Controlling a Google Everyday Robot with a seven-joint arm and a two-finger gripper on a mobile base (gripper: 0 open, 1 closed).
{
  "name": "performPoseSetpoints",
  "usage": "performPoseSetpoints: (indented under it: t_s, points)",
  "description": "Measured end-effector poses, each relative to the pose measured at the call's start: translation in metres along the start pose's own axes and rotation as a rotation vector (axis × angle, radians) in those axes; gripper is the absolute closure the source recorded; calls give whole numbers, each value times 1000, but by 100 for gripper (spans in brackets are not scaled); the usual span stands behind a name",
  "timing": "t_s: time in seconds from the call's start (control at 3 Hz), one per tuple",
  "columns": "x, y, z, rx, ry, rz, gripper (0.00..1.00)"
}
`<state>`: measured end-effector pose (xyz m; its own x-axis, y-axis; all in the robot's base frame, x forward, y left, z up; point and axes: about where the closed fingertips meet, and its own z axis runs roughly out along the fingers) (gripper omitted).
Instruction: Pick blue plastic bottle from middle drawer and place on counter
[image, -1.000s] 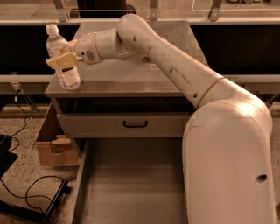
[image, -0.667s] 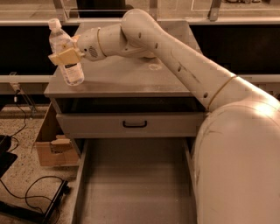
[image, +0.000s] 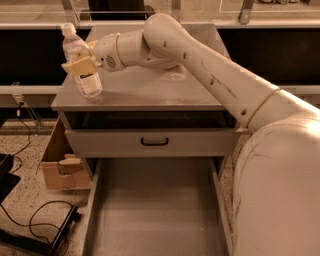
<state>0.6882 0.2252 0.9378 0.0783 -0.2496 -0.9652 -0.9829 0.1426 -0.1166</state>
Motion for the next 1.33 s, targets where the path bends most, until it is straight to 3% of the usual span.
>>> performPoseSetpoints:
  t_s: [0.33,1.33]
  points:
    - [21,-5,-4,30,-2,24,100]
    - [18,0,5,13,-3,22,36]
